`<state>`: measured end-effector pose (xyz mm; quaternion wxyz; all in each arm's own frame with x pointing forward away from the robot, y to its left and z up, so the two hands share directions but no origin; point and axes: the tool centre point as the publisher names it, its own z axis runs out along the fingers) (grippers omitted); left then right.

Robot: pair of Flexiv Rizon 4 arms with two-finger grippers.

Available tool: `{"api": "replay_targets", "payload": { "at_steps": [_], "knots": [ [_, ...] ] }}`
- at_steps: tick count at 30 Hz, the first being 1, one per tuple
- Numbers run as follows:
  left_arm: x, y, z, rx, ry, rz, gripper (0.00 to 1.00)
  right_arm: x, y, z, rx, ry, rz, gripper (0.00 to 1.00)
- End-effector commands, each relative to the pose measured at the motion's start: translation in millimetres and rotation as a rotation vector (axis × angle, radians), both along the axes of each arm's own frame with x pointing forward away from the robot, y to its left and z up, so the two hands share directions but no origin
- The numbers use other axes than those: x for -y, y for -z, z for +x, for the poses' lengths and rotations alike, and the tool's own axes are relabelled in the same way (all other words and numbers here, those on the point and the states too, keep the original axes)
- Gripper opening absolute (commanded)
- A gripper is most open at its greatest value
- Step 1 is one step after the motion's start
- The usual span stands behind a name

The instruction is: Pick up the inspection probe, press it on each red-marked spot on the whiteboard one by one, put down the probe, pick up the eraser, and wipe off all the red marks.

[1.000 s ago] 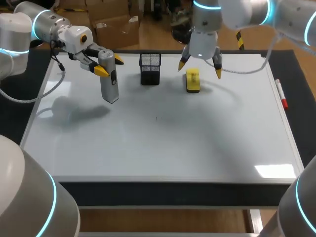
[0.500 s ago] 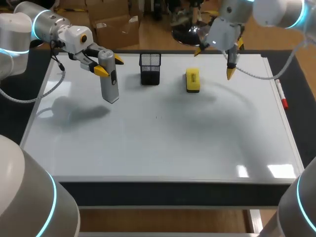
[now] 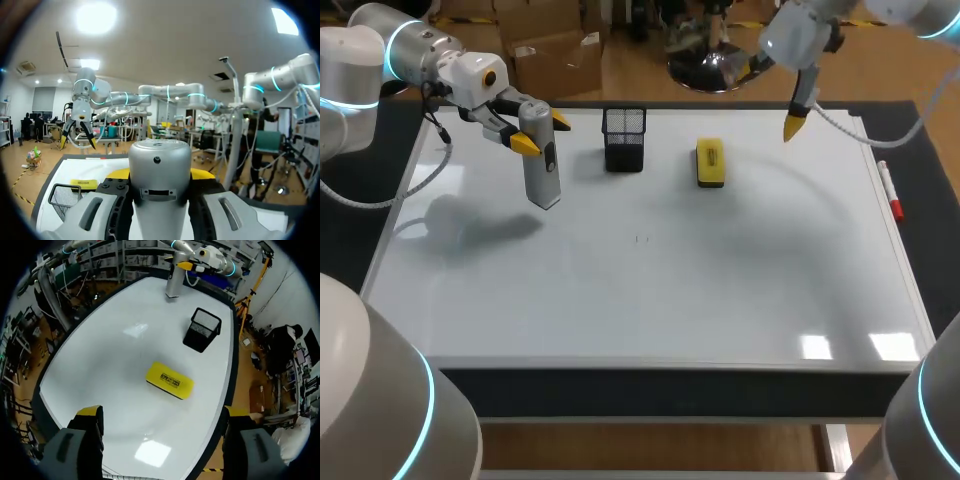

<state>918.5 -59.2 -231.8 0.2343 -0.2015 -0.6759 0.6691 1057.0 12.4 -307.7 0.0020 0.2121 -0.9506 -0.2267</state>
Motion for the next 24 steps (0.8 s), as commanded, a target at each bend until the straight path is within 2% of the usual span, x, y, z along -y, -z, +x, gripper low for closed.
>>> {"api": "replay_targets", "payload": {
  "at_steps": [1,24],
  "knots": [
    [-0.2,-2.0,0.5,0.001,0.002,0.003,0.00,6.1,-3.5,-3.7,0.037,-0.039,0.069,1.00],
    [-0.2,-2.0,0.5,0.001,0.002,0.003,0.00,6.1,-3.5,-3.7,0.037,-0.039,0.069,1.00]
  ]
}}
